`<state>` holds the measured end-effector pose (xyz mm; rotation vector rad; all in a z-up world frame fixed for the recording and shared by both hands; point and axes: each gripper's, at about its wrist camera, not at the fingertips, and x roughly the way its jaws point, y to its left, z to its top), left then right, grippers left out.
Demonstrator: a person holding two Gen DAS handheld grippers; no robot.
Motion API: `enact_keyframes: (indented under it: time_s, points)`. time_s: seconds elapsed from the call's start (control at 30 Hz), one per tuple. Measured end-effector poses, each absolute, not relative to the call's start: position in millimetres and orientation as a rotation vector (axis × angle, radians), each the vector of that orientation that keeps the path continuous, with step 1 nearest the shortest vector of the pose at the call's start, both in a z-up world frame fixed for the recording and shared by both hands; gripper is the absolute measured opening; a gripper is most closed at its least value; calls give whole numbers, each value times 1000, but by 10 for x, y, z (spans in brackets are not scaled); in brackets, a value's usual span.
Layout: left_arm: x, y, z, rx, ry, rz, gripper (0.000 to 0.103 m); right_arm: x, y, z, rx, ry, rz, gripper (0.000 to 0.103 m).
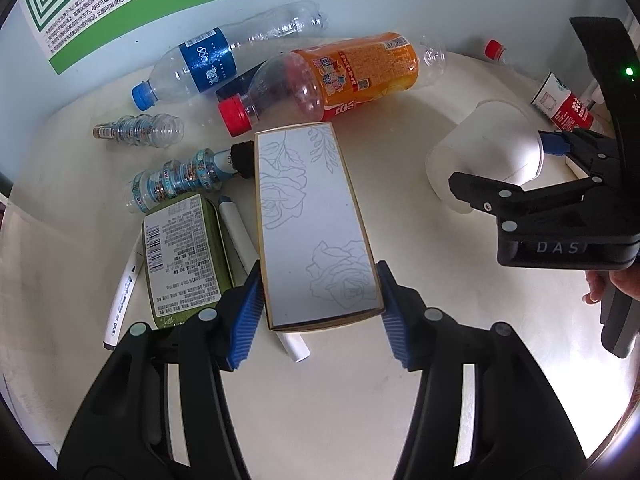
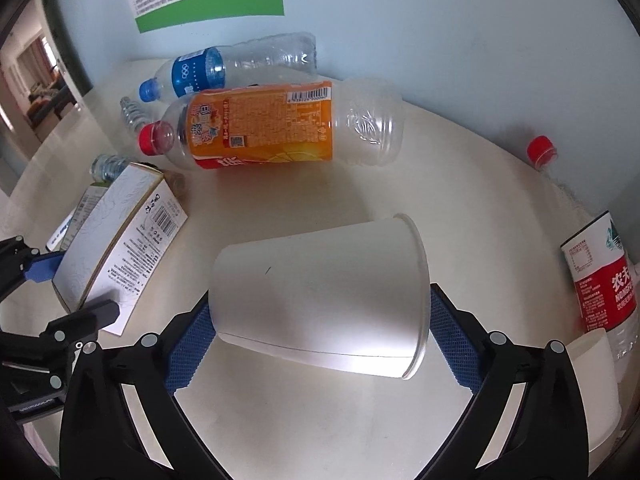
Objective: Collect trash
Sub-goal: 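Close the right gripper on the paper cup while the left grips the white box, lift both, then carry the cup and box with both grippers over the teal trash bin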
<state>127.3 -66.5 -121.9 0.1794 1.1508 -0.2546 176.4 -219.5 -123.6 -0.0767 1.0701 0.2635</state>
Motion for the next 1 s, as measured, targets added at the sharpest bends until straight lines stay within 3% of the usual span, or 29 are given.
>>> enact_keyframes:
  time_s: [0.07,0.13,1.0]
  points:
    - [1276,-658,-1224,174,1150,-256,51,1776,-2222,-1243,-43,1063,268,95]
    - [1259,-644,-1203,161,1136,-263,51,1760,-2263,-1217,-17,1045,264,87]
    - [670,-355,-527,148,1008,-233,47,876,-2499,-310,20,853,348,87]
